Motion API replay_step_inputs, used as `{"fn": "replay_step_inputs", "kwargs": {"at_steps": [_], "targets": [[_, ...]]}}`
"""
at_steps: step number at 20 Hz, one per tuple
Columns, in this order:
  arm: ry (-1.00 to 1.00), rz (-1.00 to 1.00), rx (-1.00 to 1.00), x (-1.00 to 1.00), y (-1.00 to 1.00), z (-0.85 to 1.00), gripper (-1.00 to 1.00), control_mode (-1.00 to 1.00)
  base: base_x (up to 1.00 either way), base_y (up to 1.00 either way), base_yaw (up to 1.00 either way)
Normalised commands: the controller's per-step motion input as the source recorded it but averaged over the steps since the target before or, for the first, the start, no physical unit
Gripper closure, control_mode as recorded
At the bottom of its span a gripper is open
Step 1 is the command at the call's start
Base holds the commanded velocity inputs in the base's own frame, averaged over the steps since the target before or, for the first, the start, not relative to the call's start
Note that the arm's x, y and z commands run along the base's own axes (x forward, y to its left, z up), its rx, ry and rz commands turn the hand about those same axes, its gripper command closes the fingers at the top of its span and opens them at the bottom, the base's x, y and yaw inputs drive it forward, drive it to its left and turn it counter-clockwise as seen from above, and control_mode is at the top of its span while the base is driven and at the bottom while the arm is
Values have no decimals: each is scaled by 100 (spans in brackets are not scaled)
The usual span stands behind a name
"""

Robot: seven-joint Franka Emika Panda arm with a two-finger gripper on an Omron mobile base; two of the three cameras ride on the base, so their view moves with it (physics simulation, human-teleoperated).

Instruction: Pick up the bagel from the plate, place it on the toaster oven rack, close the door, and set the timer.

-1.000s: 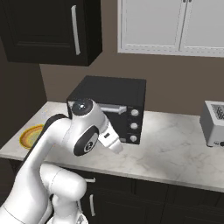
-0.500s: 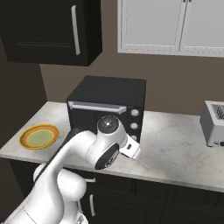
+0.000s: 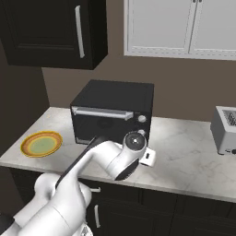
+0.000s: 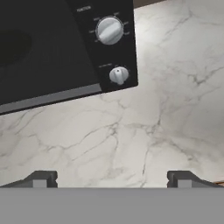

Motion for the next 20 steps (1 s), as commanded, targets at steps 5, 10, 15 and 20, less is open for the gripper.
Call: {"fn": "replay_step_inputs", "kwargs": {"at_steps": [5,10,15,20], "targets": [[0,2,0,37,-8,0,-100,-100,0,0,0],[0,0,0,18,-16,-3,-100,-100,0,0,0],[0,0,0,19,0,-21,-100,-100,0,0,0],[0,2,2,20,0,-26,-100,-100,0,0,0]]}}
